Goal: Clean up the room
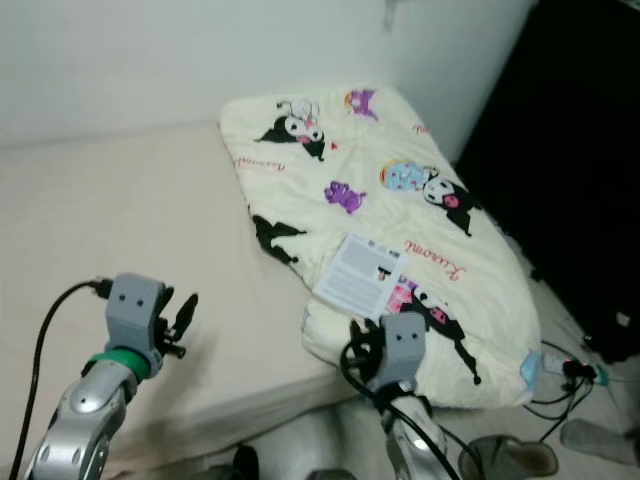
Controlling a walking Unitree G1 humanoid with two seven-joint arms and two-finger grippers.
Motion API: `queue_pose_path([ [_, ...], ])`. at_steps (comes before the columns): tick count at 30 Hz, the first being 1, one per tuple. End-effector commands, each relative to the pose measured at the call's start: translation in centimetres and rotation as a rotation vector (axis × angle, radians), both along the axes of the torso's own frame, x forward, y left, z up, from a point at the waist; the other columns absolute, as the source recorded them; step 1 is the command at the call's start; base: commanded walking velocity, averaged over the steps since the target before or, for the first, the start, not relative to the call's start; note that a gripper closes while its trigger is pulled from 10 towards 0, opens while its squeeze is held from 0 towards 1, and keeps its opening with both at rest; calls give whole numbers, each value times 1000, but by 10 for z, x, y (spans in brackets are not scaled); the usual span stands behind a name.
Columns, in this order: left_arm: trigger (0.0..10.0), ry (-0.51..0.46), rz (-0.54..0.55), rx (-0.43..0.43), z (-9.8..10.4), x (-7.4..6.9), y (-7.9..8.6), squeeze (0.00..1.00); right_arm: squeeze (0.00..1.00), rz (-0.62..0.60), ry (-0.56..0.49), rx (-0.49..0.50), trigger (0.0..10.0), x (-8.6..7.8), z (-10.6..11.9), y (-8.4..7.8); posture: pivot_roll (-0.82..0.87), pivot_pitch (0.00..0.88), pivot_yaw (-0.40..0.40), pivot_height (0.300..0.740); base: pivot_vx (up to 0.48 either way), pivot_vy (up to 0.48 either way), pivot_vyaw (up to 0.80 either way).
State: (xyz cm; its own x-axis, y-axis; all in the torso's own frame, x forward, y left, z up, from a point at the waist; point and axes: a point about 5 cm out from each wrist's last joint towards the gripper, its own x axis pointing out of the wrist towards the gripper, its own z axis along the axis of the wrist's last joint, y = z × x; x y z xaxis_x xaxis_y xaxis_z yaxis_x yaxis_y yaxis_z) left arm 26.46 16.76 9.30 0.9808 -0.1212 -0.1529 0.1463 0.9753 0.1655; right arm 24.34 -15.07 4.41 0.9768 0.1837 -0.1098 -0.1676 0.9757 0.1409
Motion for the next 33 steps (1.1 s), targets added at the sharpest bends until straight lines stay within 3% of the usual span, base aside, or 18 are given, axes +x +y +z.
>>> queue_pose_path([
  [1, 10000, 32, 16, 5, -7, -4, 4, 0, 0, 24, 29, 6, 10000, -3, -5, 5, -100, 25, 56, 740, 0, 0, 0],
  [33, 10000, -9, -45, 13, -4, -5, -5, 0, 0, 32, 38, 13, 10000, -4, -8, 10, -100, 31, 67, 740, 0, -29, 0],
])
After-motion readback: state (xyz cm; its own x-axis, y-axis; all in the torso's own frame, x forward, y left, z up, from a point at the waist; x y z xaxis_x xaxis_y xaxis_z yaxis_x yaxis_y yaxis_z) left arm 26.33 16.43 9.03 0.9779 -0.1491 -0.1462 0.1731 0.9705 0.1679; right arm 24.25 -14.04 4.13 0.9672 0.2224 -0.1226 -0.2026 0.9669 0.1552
